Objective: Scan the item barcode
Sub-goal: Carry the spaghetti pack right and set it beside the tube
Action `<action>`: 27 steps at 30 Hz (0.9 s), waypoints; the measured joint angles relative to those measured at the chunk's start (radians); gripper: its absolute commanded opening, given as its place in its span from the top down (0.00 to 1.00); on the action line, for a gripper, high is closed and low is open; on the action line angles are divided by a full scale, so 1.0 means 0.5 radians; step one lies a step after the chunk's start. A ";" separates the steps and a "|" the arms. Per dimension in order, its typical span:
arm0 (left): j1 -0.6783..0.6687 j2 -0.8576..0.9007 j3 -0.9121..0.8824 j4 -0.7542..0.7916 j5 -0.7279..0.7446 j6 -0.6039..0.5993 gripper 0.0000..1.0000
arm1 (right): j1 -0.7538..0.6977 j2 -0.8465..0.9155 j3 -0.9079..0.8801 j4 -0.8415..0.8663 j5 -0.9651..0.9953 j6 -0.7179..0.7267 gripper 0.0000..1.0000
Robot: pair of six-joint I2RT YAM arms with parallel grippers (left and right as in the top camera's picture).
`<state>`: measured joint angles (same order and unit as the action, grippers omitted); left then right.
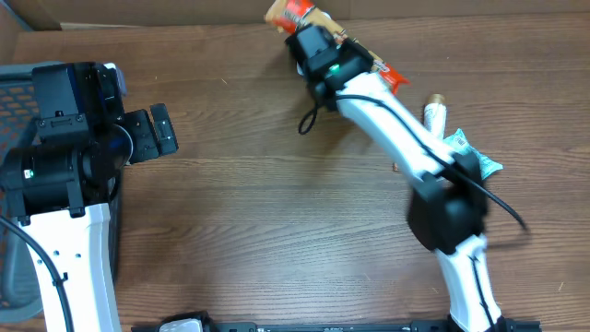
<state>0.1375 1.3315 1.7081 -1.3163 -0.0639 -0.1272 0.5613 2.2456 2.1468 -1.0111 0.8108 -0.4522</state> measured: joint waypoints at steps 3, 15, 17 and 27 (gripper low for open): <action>0.000 0.000 0.000 -0.001 0.001 0.000 0.00 | -0.020 -0.330 0.021 -0.381 -0.324 0.317 0.96; 0.000 0.000 0.000 -0.002 0.001 0.000 0.00 | -0.385 -0.606 -0.370 -1.075 -1.575 0.968 0.93; 0.000 0.001 0.000 -0.002 0.000 0.000 0.00 | -0.389 -0.566 -0.591 -0.944 -1.700 0.993 0.92; 0.000 0.000 0.000 -0.002 0.001 0.000 0.00 | -0.385 -0.542 -1.285 -0.396 -2.269 1.028 0.88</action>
<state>0.1375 1.3315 1.7081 -1.3170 -0.0635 -0.1272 0.3691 1.9743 1.5043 -1.2091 -0.3237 0.0616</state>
